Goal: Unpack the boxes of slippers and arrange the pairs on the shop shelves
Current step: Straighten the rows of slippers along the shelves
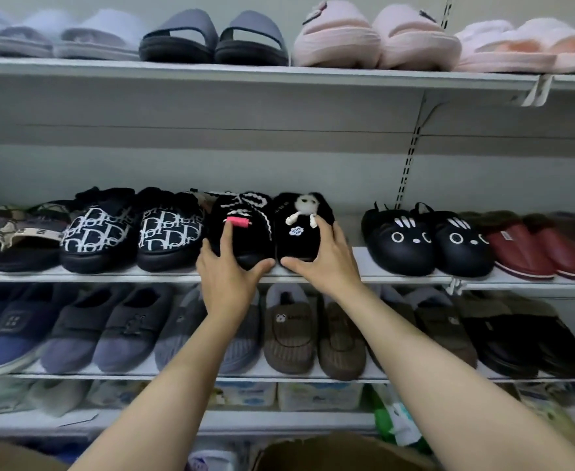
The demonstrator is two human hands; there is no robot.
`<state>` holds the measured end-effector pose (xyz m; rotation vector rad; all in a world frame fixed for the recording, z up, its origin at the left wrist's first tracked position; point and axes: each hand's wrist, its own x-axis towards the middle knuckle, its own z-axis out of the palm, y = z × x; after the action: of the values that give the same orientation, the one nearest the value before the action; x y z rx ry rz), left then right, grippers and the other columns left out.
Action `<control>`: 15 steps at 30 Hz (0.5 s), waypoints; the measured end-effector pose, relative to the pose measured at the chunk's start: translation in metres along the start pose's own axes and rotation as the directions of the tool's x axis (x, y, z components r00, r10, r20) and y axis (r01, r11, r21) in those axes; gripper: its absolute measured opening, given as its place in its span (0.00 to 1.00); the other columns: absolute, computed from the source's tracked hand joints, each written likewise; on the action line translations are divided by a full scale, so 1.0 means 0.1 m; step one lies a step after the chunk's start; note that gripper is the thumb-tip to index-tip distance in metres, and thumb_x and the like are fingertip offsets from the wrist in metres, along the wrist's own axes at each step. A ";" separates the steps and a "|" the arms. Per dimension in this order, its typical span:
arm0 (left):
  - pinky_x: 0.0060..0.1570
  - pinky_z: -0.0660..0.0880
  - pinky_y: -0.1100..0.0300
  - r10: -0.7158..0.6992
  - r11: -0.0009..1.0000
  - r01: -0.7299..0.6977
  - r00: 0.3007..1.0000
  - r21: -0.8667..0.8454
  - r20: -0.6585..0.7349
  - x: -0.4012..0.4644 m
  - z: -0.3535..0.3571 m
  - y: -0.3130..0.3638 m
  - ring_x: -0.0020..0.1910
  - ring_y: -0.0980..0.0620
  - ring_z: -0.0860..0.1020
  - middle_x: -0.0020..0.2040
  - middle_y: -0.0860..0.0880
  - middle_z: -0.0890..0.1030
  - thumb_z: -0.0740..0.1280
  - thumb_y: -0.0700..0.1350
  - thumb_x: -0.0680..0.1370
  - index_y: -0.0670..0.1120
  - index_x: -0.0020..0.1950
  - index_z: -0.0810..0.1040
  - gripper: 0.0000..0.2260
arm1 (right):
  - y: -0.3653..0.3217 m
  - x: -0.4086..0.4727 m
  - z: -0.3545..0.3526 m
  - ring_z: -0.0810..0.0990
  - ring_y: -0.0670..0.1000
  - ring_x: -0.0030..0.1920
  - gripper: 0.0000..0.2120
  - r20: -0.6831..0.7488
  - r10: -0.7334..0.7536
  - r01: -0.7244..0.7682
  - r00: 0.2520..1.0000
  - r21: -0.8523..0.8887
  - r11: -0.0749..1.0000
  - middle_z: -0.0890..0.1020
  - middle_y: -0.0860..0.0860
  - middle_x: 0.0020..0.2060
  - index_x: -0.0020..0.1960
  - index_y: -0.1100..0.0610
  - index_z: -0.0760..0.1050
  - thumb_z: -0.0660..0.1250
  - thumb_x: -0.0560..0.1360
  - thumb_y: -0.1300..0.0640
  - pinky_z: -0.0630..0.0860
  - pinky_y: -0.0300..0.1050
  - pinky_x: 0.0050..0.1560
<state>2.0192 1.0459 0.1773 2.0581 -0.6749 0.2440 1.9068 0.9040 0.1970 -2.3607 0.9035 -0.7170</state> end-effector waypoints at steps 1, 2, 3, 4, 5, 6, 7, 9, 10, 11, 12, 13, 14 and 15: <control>0.72 0.59 0.43 0.007 1.000 -0.007 1.000 -0.007 0.005 0.00 -0.01 0.00 0.77 0.36 0.55 0.78 0.34 0.57 0.76 0.62 0.70 0.58 0.80 0.54 0.45 | -0.02 -0.01 0.03 0.54 0.60 0.80 0.52 -0.011 0.018 -0.018 1.000 -0.011 1.000 0.49 0.55 0.81 0.81 0.43 0.49 0.75 0.67 0.35 0.61 0.54 0.75; 0.72 0.60 0.44 0.012 1.000 -0.012 1.000 -0.014 0.010 0.01 -0.02 0.00 0.77 0.36 0.55 0.78 0.34 0.57 0.76 0.62 0.70 0.58 0.80 0.54 0.46 | -0.04 -0.02 0.05 0.55 0.61 0.80 0.52 -0.022 0.034 -0.034 0.999 -0.020 0.999 0.49 0.56 0.81 0.81 0.43 0.49 0.76 0.67 0.35 0.62 0.54 0.75; 0.71 0.61 0.44 0.012 1.000 -0.012 1.000 -0.022 0.016 0.00 -0.03 0.01 0.77 0.36 0.56 0.78 0.34 0.57 0.76 0.61 0.70 0.58 0.80 0.54 0.46 | -0.05 -0.02 0.06 0.56 0.61 0.79 0.53 -0.033 0.048 -0.049 0.998 -0.026 0.998 0.49 0.56 0.81 0.80 0.42 0.49 0.76 0.66 0.35 0.63 0.54 0.74; 0.71 0.61 0.44 0.010 1.000 -0.009 1.000 -0.029 0.022 -0.01 -0.04 0.01 0.77 0.36 0.55 0.78 0.34 0.57 0.76 0.61 0.70 0.59 0.80 0.54 0.46 | -0.06 -0.03 0.07 0.58 0.61 0.79 0.53 -0.045 0.059 -0.060 0.997 -0.032 0.998 0.50 0.56 0.81 0.80 0.42 0.49 0.77 0.66 0.35 0.64 0.54 0.74; 0.71 0.62 0.44 0.007 0.999 -0.006 1.000 -0.035 0.025 -0.01 -0.04 0.02 0.77 0.36 0.55 0.78 0.34 0.57 0.76 0.61 0.70 0.59 0.80 0.53 0.46 | -0.07 -0.04 0.07 0.59 0.60 0.78 0.52 -0.055 0.066 -0.068 0.996 -0.037 0.997 0.51 0.55 0.81 0.80 0.42 0.50 0.77 0.66 0.35 0.65 0.53 0.73; 0.71 0.61 0.44 0.003 0.999 -0.002 1.000 -0.042 0.027 -0.02 -0.04 0.02 0.78 0.36 0.55 0.78 0.34 0.56 0.76 0.60 0.70 0.59 0.80 0.53 0.45 | -0.08 -0.04 0.06 0.60 0.60 0.78 0.52 -0.062 0.071 -0.074 0.995 -0.040 0.996 0.52 0.55 0.81 0.80 0.41 0.51 0.77 0.66 0.35 0.65 0.53 0.73; 0.72 0.61 0.44 -0.003 0.999 0.005 1.000 -0.050 0.027 -0.02 -0.03 0.03 0.78 0.36 0.54 0.78 0.34 0.56 0.76 0.60 0.70 0.60 0.80 0.53 0.45 | -0.08 -0.05 0.05 0.61 0.60 0.78 0.51 -0.070 0.073 -0.076 0.995 -0.041 0.996 0.53 0.55 0.81 0.80 0.42 0.52 0.77 0.66 0.36 0.65 0.52 0.73; 0.72 0.60 0.45 -0.012 0.998 0.014 1.000 -0.063 0.024 -0.02 -0.02 0.04 0.77 0.36 0.55 0.78 0.33 0.58 0.76 0.59 0.71 0.59 0.80 0.54 0.45 | -0.09 -0.06 0.04 0.62 0.59 0.77 0.50 -0.085 0.071 -0.075 0.994 -0.040 0.996 0.55 0.55 0.80 0.79 0.42 0.54 0.77 0.66 0.36 0.66 0.53 0.73; 0.72 0.61 0.45 -0.013 0.998 0.014 1.000 -0.064 0.018 -0.01 -0.01 0.05 0.77 0.35 0.57 0.77 0.33 0.59 0.77 0.58 0.70 0.59 0.80 0.55 0.44 | -0.09 -0.07 0.04 0.62 0.59 0.77 0.50 -0.091 0.069 -0.073 0.993 -0.039 0.997 0.56 0.55 0.80 0.79 0.42 0.54 0.77 0.65 0.36 0.66 0.53 0.73; 0.71 0.61 0.45 -0.014 0.998 0.015 1.000 -0.063 0.013 -0.01 0.00 0.06 0.76 0.35 0.58 0.76 0.34 0.61 0.77 0.58 0.70 0.58 0.80 0.56 0.44 | -0.09 -0.08 0.03 0.62 0.59 0.77 0.50 -0.096 0.067 -0.071 0.993 -0.040 0.997 0.57 0.55 0.80 0.79 0.42 0.55 0.77 0.65 0.35 0.66 0.53 0.72; 0.71 0.61 0.46 -0.017 0.998 0.017 1.000 -0.064 0.009 -0.01 0.01 0.07 0.75 0.35 0.58 0.76 0.34 0.62 0.77 0.58 0.70 0.58 0.80 0.57 0.44 | -0.08 -0.09 0.03 0.62 0.58 0.77 0.50 -0.100 0.066 -0.070 0.993 -0.039 0.997 0.58 0.54 0.80 0.79 0.42 0.55 0.77 0.65 0.35 0.66 0.52 0.72; 0.71 0.61 0.46 -0.019 0.998 0.019 1.000 -0.066 0.004 -0.03 0.01 0.09 0.75 0.35 0.59 0.75 0.34 0.62 0.77 0.57 0.70 0.57 0.80 0.58 0.44 | -0.07 -0.09 0.01 0.62 0.58 0.78 0.50 -0.102 0.064 -0.068 0.993 -0.037 0.997 0.58 0.54 0.80 0.79 0.42 0.55 0.77 0.65 0.35 0.66 0.52 0.72; 0.71 0.61 0.46 -0.014 0.998 0.014 1.000 -0.067 -0.002 -0.05 0.02 0.10 0.75 0.35 0.59 0.75 0.34 0.63 0.78 0.57 0.70 0.57 0.80 0.58 0.44 | -0.05 -0.11 -0.01 0.62 0.58 0.78 0.50 -0.103 0.063 -0.067 0.993 -0.039 0.997 0.58 0.54 0.80 0.79 0.42 0.55 0.77 0.65 0.35 0.65 0.52 0.72; 0.72 0.60 0.46 -0.007 0.998 0.006 1.000 -0.068 -0.007 -0.08 0.04 0.11 0.75 0.35 0.60 0.75 0.33 0.63 0.78 0.57 0.69 0.57 0.80 0.59 0.44 | -0.02 -0.13 -0.03 0.61 0.57 0.78 0.50 -0.106 0.060 -0.065 0.993 -0.043 0.997 0.58 0.54 0.80 0.79 0.42 0.55 0.77 0.65 0.35 0.65 0.52 0.72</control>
<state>2.0061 1.0411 0.1802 1.9934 -0.6632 0.2217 1.8975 0.9142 0.1969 -2.3419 1.0441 -0.8085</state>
